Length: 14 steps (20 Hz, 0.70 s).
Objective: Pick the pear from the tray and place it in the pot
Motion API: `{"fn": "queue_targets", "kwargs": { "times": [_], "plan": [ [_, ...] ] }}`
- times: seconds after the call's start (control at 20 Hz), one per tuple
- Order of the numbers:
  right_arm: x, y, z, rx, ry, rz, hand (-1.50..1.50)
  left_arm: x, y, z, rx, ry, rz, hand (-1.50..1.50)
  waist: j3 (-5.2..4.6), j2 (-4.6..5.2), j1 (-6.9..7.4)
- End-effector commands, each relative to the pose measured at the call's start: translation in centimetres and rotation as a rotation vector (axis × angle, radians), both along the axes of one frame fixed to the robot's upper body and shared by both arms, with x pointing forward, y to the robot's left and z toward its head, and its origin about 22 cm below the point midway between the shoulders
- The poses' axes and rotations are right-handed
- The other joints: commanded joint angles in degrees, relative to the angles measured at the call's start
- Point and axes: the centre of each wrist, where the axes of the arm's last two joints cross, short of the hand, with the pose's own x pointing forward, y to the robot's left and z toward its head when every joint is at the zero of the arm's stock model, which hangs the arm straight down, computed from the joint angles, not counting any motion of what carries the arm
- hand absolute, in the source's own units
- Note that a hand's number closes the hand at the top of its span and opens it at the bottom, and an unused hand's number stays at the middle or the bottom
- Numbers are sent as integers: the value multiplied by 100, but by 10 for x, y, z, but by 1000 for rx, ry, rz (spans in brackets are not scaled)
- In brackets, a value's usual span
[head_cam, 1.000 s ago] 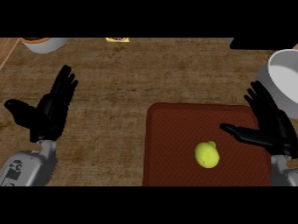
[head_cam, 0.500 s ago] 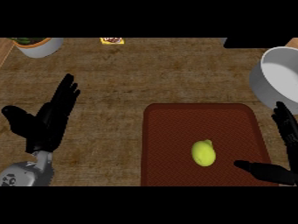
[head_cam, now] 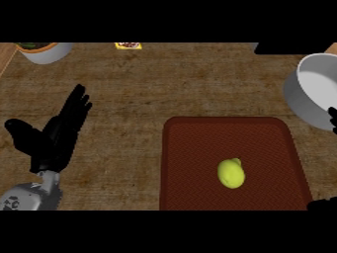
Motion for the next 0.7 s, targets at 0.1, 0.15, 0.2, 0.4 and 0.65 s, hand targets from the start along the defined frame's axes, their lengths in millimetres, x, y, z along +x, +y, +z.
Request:
{"fn": "queue_targets", "kwargs": {
  "times": [0.1,0.15,0.2,0.4,0.65],
  "plan": [
    [25,5,41,-42,222,39,-150,5,3,-4,4,-12,-5,0,2,26,101],
    [26,12,40,-56,239,34,-150,3,-8,5,6,-14,-34,0,6,14,84],
    [25,13,37,-64,271,48,-150,7,-13,1,-19,-16,-23,0,7,14,47],
    [45,29,14,-39,318,39,-150,6,7,13,-17,-13,-12,0,11,10,51],
    [46,18,-7,-51,421,61,-150,-16,7,-1,-7,-7,-12,0,12,4,39]
  ]
}}
